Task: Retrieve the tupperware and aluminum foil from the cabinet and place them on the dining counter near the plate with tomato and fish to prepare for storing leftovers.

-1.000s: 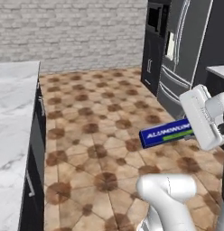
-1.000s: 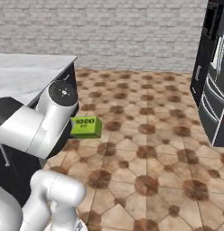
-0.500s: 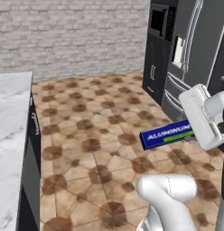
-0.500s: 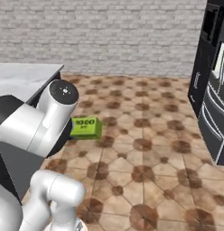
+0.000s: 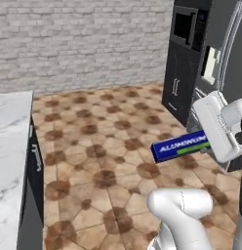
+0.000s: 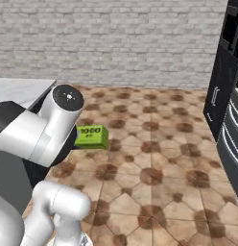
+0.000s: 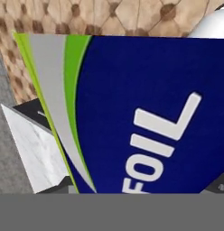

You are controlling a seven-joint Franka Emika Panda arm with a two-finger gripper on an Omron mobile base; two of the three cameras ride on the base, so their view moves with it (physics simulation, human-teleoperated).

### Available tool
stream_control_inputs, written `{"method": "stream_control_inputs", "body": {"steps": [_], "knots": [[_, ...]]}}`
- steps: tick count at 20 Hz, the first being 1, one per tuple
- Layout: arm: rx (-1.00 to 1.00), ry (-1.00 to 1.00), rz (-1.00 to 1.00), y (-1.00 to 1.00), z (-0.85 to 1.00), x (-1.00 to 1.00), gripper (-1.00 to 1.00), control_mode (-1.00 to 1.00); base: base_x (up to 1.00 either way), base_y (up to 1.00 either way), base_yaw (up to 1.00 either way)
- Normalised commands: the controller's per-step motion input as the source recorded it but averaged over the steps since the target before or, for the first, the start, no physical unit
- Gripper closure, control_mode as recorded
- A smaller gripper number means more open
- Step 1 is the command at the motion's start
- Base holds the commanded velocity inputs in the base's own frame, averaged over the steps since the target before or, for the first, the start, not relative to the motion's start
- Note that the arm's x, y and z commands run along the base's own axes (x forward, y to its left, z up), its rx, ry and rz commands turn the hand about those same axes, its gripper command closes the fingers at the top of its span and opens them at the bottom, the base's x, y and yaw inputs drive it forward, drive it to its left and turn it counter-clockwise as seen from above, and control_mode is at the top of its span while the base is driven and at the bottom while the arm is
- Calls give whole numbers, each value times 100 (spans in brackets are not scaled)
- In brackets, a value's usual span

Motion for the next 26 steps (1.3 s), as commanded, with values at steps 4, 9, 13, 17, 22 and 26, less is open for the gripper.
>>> {"method": "stream_control_inputs", "body": {"steps": [4, 9, 13, 17, 22, 26], "knots": [[0, 0, 0, 0, 0, 0, 100, 100, 100, 0, 0], [0, 0, 0, 0, 0, 0, 100, 100, 100, -6, 0], [0, 0, 0, 0, 0, 0, 100, 100, 100, -11, 0], [0, 0, 0, 0, 0, 0, 100, 100, 100, -4, 2], [0, 0, 0, 0, 0, 0, 100, 100, 100, -2, 5], [0, 0, 0, 0, 0, 0, 100, 100, 100, -3, 10]]}}
